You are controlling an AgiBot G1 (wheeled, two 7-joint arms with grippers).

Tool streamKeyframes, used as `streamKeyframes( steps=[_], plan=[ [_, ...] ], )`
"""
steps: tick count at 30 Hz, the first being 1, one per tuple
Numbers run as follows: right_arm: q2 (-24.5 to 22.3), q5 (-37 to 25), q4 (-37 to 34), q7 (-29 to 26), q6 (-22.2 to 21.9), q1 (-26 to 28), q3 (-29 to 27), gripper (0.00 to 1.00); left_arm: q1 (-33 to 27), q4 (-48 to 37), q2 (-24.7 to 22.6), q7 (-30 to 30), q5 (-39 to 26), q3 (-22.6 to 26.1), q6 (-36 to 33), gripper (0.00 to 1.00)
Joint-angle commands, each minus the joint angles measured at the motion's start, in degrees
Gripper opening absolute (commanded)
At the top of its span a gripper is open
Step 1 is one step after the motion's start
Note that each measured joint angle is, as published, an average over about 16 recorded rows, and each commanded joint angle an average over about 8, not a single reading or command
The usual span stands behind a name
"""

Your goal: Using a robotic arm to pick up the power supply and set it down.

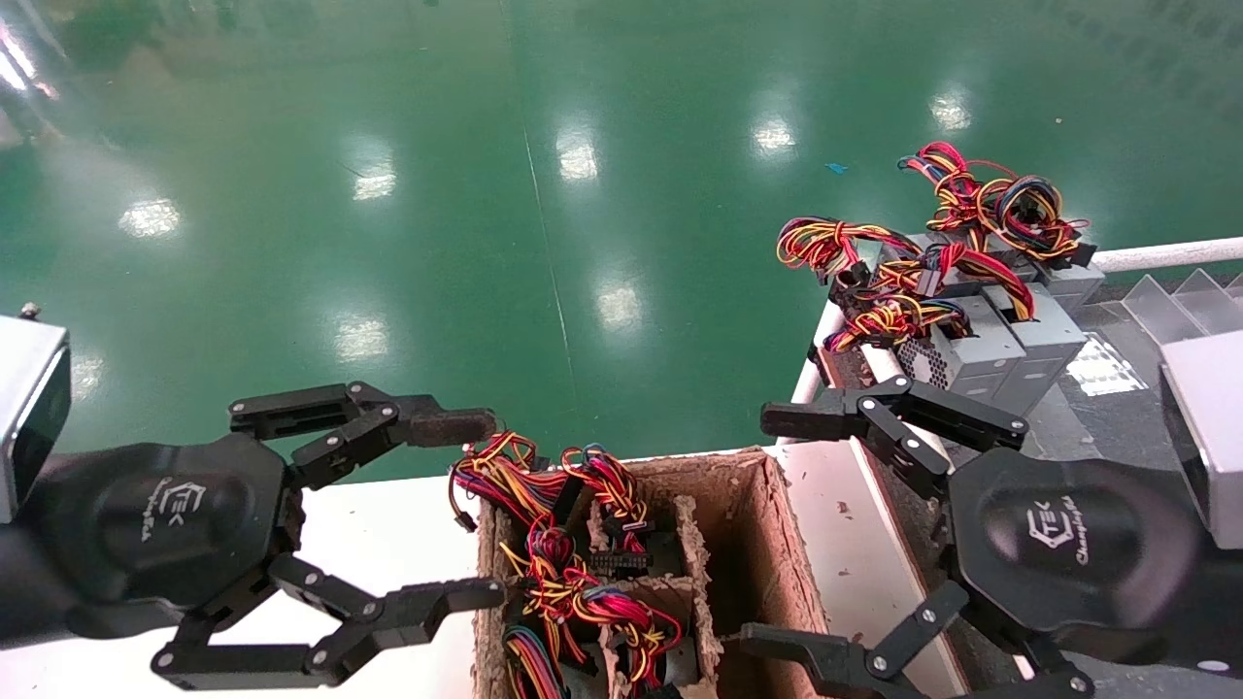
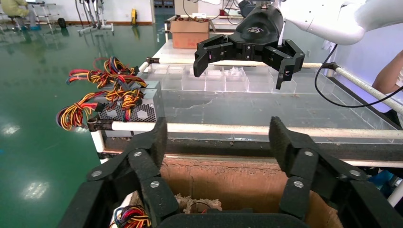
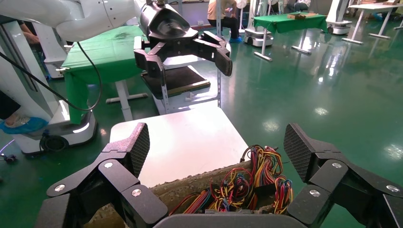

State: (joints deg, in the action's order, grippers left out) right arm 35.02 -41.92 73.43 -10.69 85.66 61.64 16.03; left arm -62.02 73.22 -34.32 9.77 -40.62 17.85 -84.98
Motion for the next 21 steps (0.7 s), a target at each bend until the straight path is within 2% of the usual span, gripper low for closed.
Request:
streamKeyframes(
  steps=[1,21],
  plan=[
    [0.0,0.0,0.0,0.0,0.0,0.0,0.0,1.0,0.0,0.0,0.0,0.0,0.0,0.0,0.0,0.0],
    [0.0,0.0,0.0,0.0,0.0,0.0,0.0,1.0,0.0,0.0,0.0,0.0,0.0,0.0,0.0,0.0]
  ],
)
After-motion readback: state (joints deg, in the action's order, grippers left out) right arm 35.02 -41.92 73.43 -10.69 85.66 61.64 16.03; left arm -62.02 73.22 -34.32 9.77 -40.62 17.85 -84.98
